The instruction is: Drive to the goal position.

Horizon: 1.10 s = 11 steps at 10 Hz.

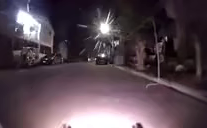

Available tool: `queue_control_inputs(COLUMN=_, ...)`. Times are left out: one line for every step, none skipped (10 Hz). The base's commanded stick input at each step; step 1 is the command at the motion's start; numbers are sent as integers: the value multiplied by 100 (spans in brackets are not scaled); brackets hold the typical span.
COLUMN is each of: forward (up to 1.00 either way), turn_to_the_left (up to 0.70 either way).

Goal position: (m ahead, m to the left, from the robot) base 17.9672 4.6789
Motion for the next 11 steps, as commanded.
queue_control_inputs(forward=60, turn_to_the_left=0)
queue_control_inputs(forward=60, turn_to_the_left=7)
queue_control_inputs(forward=60, turn_to_the_left=11)
queue_control_inputs(forward=60, turn_to_the_left=14)
queue_control_inputs(forward=60, turn_to_the_left=10)
queue_control_inputs(forward=60, turn_to_the_left=0)
queue_control_inputs(forward=60, turn_to_the_left=0)
queue_control_inputs(forward=60, turn_to_the_left=0)
queue_control_inputs(forward=60, turn_to_the_left=0)
queue_control_inputs(forward=60, turn_to_the_left=0)
queue_control_inputs(forward=60, turn_to_the_left=0)
